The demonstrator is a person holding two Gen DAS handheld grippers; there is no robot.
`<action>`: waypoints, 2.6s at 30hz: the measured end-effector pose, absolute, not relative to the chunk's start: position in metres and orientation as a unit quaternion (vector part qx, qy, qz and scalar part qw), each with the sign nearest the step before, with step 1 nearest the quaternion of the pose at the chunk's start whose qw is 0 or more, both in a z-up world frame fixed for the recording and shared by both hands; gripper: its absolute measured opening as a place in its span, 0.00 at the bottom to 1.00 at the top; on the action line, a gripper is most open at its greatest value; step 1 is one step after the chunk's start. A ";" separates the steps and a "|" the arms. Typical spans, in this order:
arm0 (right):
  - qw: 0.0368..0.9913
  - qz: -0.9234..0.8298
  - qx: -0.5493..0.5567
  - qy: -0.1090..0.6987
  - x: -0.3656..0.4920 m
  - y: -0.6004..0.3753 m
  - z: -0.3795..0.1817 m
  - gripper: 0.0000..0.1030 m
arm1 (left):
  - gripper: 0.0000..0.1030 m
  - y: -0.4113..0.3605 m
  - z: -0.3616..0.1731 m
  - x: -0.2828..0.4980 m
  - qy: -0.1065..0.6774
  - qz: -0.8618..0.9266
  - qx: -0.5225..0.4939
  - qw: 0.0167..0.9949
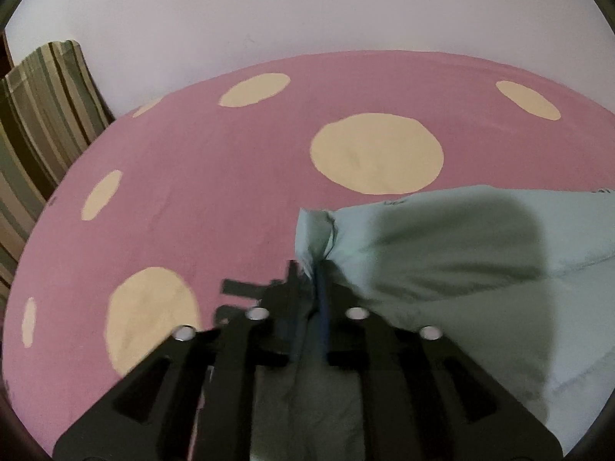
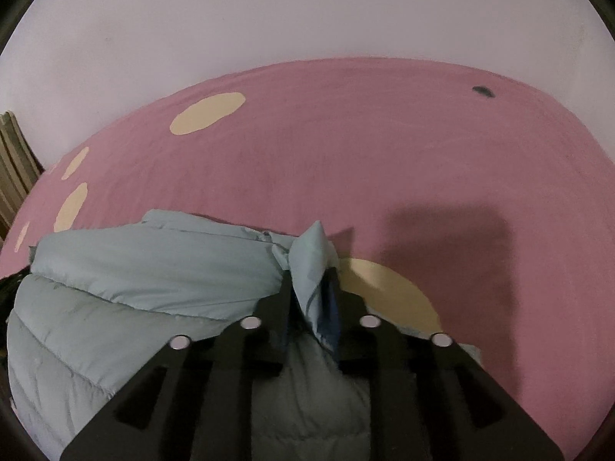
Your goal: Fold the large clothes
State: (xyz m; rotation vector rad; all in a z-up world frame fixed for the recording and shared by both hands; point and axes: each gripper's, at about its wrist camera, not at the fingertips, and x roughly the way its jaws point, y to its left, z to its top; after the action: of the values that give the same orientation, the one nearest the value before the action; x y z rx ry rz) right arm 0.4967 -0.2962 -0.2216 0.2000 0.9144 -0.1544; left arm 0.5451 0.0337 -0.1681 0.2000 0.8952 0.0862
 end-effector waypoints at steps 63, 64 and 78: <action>0.903 -0.122 0.041 0.409 0.478 -0.238 -0.276 0.55 | 0.79 0.032 -0.203 0.478 0.437 0.047 0.002 0.898; 0.904 -0.123 0.040 0.408 0.465 -0.238 -0.266 0.55 | 0.79 0.031 -0.202 0.478 0.437 0.048 0.003 0.898; 0.918 -0.107 0.071 0.376 0.400 -0.256 -0.204 0.76 | 0.86 0.073 -0.149 0.443 0.426 0.032 -0.067 0.902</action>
State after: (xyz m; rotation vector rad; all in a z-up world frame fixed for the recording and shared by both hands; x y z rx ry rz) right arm 0.3996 -0.2558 -0.2038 0.1460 0.7738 -0.2207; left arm 0.4432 0.0730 -0.1485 -0.1381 0.8803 0.0663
